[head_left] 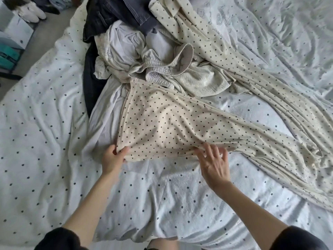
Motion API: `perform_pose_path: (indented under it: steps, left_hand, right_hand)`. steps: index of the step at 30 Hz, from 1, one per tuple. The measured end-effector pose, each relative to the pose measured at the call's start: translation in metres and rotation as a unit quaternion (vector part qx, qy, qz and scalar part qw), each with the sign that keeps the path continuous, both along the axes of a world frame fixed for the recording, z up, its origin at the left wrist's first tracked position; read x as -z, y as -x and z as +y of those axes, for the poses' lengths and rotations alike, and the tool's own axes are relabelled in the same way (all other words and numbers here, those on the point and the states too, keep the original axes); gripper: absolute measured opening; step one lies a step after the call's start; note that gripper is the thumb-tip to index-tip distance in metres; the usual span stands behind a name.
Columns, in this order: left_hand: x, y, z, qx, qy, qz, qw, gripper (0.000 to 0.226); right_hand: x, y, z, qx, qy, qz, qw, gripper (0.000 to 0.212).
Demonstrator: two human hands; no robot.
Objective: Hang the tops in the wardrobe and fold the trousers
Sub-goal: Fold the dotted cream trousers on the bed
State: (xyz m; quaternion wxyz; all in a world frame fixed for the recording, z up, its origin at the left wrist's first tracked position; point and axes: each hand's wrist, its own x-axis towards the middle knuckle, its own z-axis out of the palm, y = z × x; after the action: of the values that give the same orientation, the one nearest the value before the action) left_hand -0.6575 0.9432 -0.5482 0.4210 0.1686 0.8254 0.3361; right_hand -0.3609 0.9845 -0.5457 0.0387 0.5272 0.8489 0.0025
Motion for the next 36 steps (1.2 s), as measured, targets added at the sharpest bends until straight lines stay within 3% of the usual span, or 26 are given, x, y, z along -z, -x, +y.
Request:
perform_pose_path:
  steps: [5, 8, 11, 14, 19, 21, 24, 25, 26, 28, 29, 32, 36]
  left_hand:
    - [-0.011, 0.036, 0.009, -0.027, -0.044, 0.041, 0.998, 0.008]
    - [-0.011, 0.047, 0.010, -0.066, -0.047, 0.055, 0.995, 0.026]
    - [-0.008, 0.044, 0.008, -0.090, -0.044, 0.038, 0.994, 0.028]
    - [0.001, 0.029, -0.004, -0.150, -0.013, 0.004, 0.989, 0.021]
    - [0.004, -0.002, -0.012, -0.234, 0.018, -0.147, 0.961, 0.018]
    - [0.003, -0.006, -0.006, -0.250, 0.022, -0.153, 0.956, 0.024]
    - [-0.004, -0.013, 0.003, -0.227, 0.056, -0.027, 0.972, 0.010]
    - [-0.009, -0.016, 0.005, -0.226, 0.068, 0.037, 0.971, 0.024]
    - [-0.013, -0.019, 0.005, -0.214, 0.078, 0.091, 0.969, 0.031]
    - [-0.025, -0.028, 0.013, -0.172, 0.032, 0.174, 0.969, 0.024]
    - [-0.033, -0.036, 0.021, -0.143, 0.001, 0.197, 0.970, 0.021]
    - [-0.047, -0.062, 0.058, -0.036, -0.088, 0.228, 0.969, 0.017]
    - [-0.052, -0.098, 0.108, 0.111, -0.161, 0.235, 0.952, 0.023]
  right_hand:
    - [-0.007, 0.003, 0.011, -0.005, -0.017, 0.005, 1.000, 0.058]
    - [-0.006, 0.015, 0.004, -0.039, -0.041, 0.051, 0.997, 0.049]
    - [-0.004, 0.025, -0.018, -0.060, -0.018, 0.100, 0.993, 0.061]
    - [-0.004, 0.021, -0.035, -0.053, 0.009, 0.148, 0.987, 0.079]
    - [-0.001, 0.016, -0.037, -0.061, 0.024, 0.139, 0.988, 0.065]
    - [-0.001, 0.014, -0.036, -0.071, 0.052, 0.130, 0.988, 0.059]
    - [-0.002, 0.010, -0.032, -0.078, 0.131, 0.151, 0.977, 0.046]
    - [-0.002, 0.007, -0.029, -0.073, 0.155, 0.176, 0.969, 0.034]
    - [-0.004, 0.006, -0.024, -0.071, 0.157, 0.193, 0.966, 0.025]
    - [-0.008, 0.002, -0.008, -0.075, 0.128, 0.201, 0.968, 0.014]
    - [-0.010, 0.000, 0.003, -0.074, 0.113, 0.202, 0.970, 0.010]
    - [-0.026, -0.010, 0.042, -0.038, 0.051, 0.210, 0.976, 0.031]
    - [-0.044, -0.034, 0.103, 0.009, -0.033, 0.190, 0.981, 0.019]
